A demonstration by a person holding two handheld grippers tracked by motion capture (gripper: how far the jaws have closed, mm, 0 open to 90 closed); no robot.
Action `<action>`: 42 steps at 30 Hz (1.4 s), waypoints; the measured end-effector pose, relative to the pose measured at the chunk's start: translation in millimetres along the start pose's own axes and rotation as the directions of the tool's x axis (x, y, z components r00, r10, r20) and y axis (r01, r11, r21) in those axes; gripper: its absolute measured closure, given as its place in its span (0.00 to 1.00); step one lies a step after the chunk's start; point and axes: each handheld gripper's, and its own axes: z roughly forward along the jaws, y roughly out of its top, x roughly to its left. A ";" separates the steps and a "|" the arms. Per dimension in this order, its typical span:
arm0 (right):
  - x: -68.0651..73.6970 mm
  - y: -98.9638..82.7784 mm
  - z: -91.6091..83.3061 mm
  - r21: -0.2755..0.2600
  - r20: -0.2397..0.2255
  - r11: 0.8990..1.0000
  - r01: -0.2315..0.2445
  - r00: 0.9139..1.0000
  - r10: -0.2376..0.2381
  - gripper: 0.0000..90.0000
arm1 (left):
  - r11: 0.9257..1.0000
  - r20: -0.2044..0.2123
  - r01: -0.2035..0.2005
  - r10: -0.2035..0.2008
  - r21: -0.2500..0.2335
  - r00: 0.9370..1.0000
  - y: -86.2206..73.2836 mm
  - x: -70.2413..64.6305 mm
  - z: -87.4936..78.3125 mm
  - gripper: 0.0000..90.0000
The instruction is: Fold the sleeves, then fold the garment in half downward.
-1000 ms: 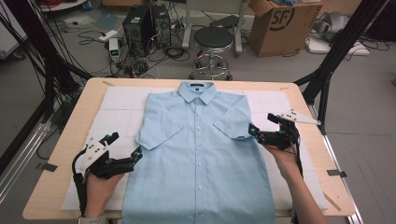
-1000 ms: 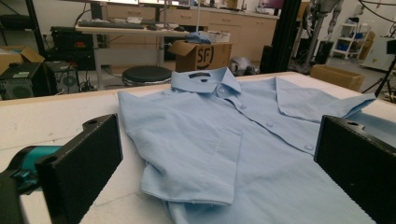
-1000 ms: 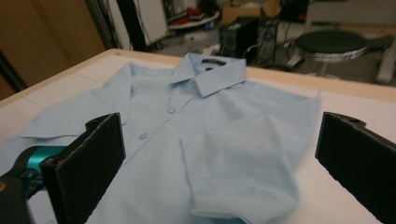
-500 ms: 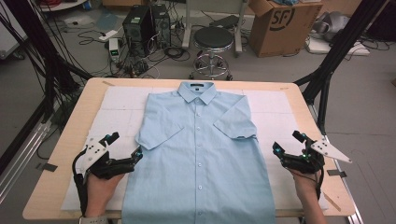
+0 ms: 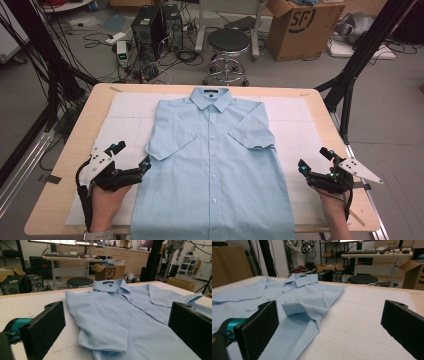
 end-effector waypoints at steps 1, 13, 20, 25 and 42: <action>0.7 0.2 0.4 0.001 -0.001 1.000 0.004 1.000 -0.004 0.00 | 1.000 0.000 -0.003 0.003 0.002 1.000 0.4 0.1 0.4 0.02; 0.8 1.4 -0.8 0.001 -0.018 1.000 0.002 1.000 -0.002 0.00 | 1.000 -0.024 0.016 -0.016 0.009 1.000 11.1 6.5 12.2 0.02; 0.0 1.3 0.4 0.001 -0.032 1.000 0.000 0.999 0.000 0.00 | 0.994 -0.018 0.087 -0.086 0.066 0.996 27.4 17.0 34.1 0.02; 0.4 1.5 0.4 0.003 -0.037 1.000 -0.002 0.999 0.002 0.00 | 0.993 -0.029 0.047 -0.044 0.111 0.999 43.7 23.2 51.5 0.02; 0.1 2.0 2.1 0.006 -0.046 1.000 -0.008 0.999 0.008 0.00 | 0.982 -0.011 -0.052 0.055 0.181 0.998 101.3 49.0 116.1 0.02</action>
